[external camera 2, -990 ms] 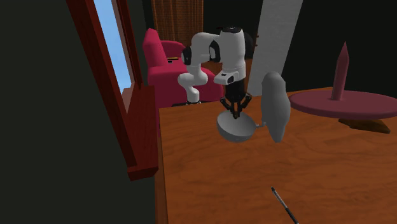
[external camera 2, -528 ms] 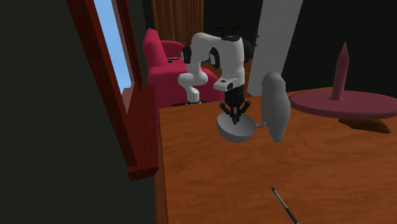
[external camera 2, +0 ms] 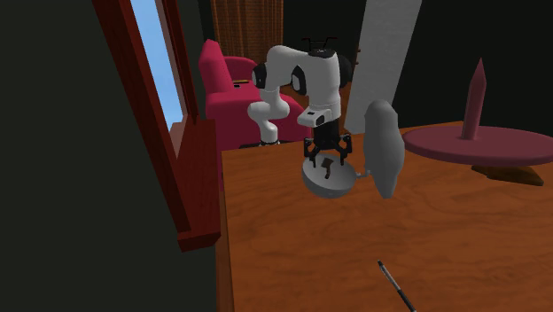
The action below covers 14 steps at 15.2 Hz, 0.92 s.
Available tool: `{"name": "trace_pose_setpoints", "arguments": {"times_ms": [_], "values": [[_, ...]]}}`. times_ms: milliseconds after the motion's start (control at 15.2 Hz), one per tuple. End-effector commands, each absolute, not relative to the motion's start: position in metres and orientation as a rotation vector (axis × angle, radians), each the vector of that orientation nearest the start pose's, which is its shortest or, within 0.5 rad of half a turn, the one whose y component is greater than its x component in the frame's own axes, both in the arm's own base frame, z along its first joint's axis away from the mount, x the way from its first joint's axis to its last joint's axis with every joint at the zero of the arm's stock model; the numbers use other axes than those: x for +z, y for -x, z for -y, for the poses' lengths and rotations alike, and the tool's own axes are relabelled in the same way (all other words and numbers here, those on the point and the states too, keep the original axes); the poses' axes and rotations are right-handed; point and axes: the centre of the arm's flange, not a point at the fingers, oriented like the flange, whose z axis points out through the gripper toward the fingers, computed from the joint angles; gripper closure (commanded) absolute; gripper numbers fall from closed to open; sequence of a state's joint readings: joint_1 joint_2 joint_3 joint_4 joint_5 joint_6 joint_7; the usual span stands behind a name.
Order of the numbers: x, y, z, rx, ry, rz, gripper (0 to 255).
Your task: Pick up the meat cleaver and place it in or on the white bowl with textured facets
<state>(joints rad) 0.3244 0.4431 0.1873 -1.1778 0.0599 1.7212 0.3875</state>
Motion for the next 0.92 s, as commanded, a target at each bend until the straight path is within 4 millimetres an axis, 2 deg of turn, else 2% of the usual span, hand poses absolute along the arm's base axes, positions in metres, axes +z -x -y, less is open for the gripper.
{"name": "trace_pose_setpoints", "arguments": {"times_ms": [0, 66, 330, 858], "values": [[0.553, -0.617, -0.319, -0.055, 2.966, 0.143, 0], [0.553, -0.617, -0.319, -0.055, 2.966, 0.143, 0], [0.602, -0.616, -0.31, -0.055, 2.966, 0.143, 0], [0.602, -0.616, -0.31, -0.055, 2.966, 0.143, 0]]}}
